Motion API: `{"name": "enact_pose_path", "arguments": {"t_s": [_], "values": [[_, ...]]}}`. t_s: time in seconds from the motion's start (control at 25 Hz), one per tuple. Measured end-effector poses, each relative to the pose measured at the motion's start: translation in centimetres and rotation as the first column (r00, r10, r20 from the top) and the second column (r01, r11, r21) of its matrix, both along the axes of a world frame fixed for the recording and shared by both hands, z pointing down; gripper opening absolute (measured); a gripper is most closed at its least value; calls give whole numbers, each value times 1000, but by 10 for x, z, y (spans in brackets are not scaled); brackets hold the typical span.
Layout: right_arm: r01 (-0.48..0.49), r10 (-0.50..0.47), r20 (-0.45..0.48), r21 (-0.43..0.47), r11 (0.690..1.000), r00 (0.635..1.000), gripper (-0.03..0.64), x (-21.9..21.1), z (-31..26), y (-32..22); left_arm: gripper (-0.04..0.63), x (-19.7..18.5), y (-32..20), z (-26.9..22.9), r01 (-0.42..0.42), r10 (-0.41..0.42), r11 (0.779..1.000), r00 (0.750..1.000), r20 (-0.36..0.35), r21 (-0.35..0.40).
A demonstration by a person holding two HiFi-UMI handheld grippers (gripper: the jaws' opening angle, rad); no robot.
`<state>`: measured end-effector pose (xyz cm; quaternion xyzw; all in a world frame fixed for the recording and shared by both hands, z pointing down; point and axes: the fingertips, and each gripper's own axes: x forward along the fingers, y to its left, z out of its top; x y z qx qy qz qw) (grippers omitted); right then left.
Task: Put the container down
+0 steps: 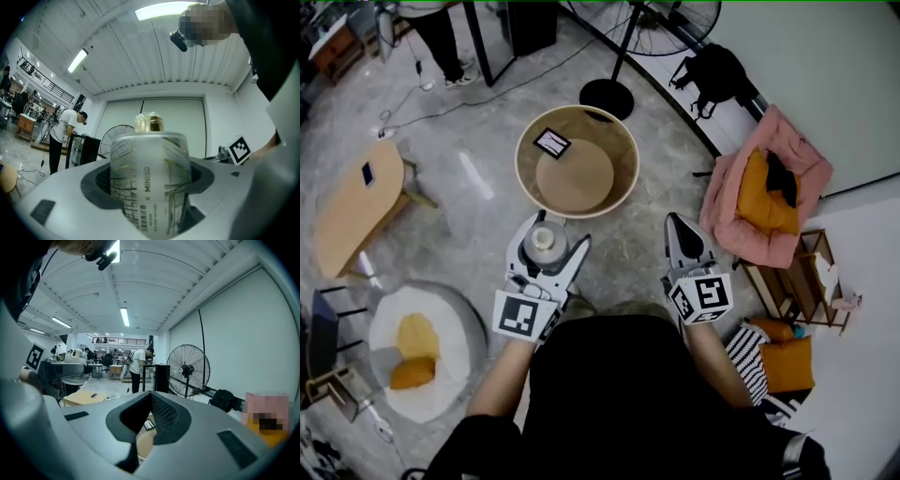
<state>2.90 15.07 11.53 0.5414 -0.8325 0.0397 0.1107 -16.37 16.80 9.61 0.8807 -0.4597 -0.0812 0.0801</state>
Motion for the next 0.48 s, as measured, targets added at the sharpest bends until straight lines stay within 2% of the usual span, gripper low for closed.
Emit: {"name": "enact_pose_path", "arguments": {"t_s": [0.24, 0.48], "values": [[9, -9, -7, -10, 1000, 1000, 21, -1, 5, -17, 350, 1, -19, 9, -5, 4, 1000, 1000, -8, -22], [50, -50, -14, -8, 999, 999, 21, 4, 8, -39, 350, 14, -51, 22, -3, 4, 1000, 999, 41, -27]]}}
